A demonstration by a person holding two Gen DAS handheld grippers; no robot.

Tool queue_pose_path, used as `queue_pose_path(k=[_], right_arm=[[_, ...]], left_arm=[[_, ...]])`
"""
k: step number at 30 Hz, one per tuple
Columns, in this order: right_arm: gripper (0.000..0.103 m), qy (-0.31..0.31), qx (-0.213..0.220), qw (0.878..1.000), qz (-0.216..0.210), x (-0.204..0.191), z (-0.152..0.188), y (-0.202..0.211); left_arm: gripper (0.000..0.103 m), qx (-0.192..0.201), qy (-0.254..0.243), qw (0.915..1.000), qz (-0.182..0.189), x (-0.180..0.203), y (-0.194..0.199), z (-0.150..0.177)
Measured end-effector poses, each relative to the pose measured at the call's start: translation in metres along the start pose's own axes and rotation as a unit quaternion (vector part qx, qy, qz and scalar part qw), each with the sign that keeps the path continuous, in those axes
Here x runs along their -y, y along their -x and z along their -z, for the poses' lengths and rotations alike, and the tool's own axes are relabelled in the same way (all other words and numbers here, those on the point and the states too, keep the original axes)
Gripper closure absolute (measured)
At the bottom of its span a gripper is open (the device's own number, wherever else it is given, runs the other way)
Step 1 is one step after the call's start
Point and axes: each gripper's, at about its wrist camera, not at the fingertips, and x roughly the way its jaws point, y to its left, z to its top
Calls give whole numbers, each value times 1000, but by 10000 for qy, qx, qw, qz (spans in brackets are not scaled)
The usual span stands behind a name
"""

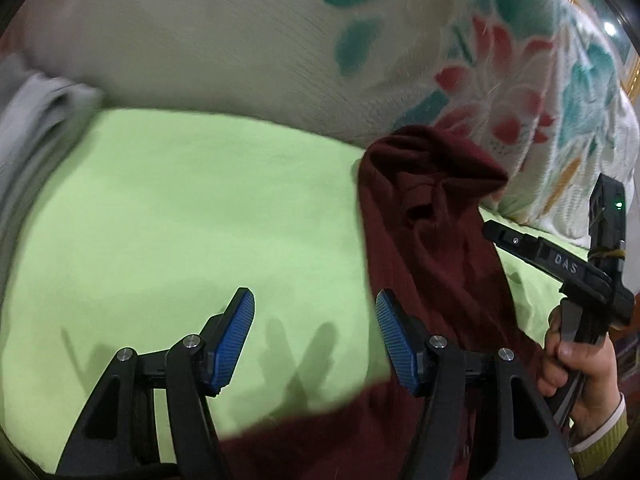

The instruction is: Fold large clothes

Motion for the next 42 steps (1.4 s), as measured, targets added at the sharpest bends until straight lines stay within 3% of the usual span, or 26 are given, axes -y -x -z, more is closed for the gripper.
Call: queue_pose_path(k=[3,5,6,8,10,11,15,19,23,27,34,39,42], right_arm=[[44,-15,-97,9999,-90,8,-10,-20],[65,-74,-148,9996,-227,13,-14,-30],[96,-158,-172,9991,-347,18,-16,-31],[99,-379,-102,9980,-504,27,-18,-25],[100,-367,78,9981,-497,31,-17,-11],[100,-305,144,9983,-482,31,-16,-2],[100,-182,344,9974,-606,29,-7,36],[100,-79,465,9962,-735,23,9,77],[100,106,615,9942,-879,18,44,128],[100,427,628,9935,-847,9,103,171],[100,232,224,9971,-684,16,192,186],[98,-270,-135,9991,-291,36,232,186],[95,-772,-47,9953,-585,48,248,204]], left_arm=[[40,-130,-124,9998,63,15,-36,-25],[41,-193,-192,9996,-6,21,-56,-38],[41,-211,-223,9995,-76,23,-67,-44],[43,-110,-264,9996,-29,29,-76,-56],[69,-16,-383,9992,114,35,-78,-65],[100,-39,-417,9988,271,37,-78,-67],[99,186,-462,9964,679,45,-50,-59],[99,561,-739,9913,937,54,11,-28],[99,923,-1020,9828,1234,57,78,26],[99,1052,-1257,9786,1243,58,117,93],[98,605,-1416,9828,1020,55,121,198],[96,252,-1357,9874,774,38,125,239],[81,194,-801,9925,904,11,137,246]])
